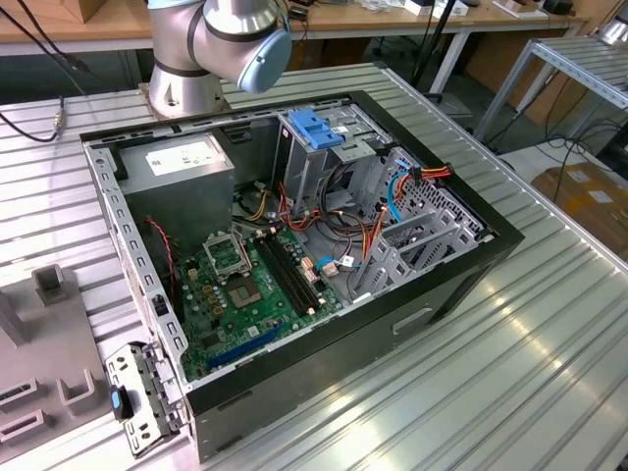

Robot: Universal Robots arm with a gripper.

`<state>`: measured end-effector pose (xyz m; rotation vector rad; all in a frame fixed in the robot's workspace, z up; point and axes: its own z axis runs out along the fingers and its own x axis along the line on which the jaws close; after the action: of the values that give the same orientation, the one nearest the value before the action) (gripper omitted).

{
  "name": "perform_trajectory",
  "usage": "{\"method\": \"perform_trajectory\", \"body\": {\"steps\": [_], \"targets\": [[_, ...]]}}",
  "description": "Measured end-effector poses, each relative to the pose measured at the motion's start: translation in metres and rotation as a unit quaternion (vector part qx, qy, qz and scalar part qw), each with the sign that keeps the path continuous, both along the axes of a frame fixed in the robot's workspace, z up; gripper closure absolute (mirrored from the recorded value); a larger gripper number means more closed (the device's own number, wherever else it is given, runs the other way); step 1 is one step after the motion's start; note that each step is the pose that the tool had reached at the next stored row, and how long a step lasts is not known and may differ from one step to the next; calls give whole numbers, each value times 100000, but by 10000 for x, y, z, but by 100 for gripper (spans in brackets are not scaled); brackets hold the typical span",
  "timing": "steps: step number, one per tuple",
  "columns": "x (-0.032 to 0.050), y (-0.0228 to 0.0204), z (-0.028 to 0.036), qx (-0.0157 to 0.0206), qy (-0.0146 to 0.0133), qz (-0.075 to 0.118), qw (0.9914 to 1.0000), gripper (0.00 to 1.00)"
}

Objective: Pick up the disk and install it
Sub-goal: 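Pick up the disk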

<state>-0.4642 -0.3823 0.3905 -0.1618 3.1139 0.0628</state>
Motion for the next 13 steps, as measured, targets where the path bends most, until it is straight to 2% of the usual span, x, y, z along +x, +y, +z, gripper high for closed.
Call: {"method": "perform_trajectory", "body": {"steps": [2, 3, 4, 5, 6, 7, 8, 9, 10, 11, 12, 13], "targets": [[0, 0, -3, -4, 2, 2103, 99978, 89], [0, 0, -5, -5, 2, 3629, 99934, 89], [0, 0, -8, -9, 2, 6237, 99805, 89], [0, 0, -10, -11, 2, 8001, 99679, 89], [0, 0, -12, -13, 2, 10182, 99480, 89], [0, 0, -13, -12, -1, 11669, 99317, 89], [0, 0, -15, -12, 2, 13592, 99072, 89], [0, 0, -16, -12, -1, 14801, 98899, 89], [0, 0, -17, -11, -1, 15687, 98762, 89], [0, 0, -18, -13, 2, 17406, 98473, 89], [0, 0, -19, -11, 0, 18270, 98317, 89], [0, 0, -20, -13, -1, 19445, 98091, 89]]}}
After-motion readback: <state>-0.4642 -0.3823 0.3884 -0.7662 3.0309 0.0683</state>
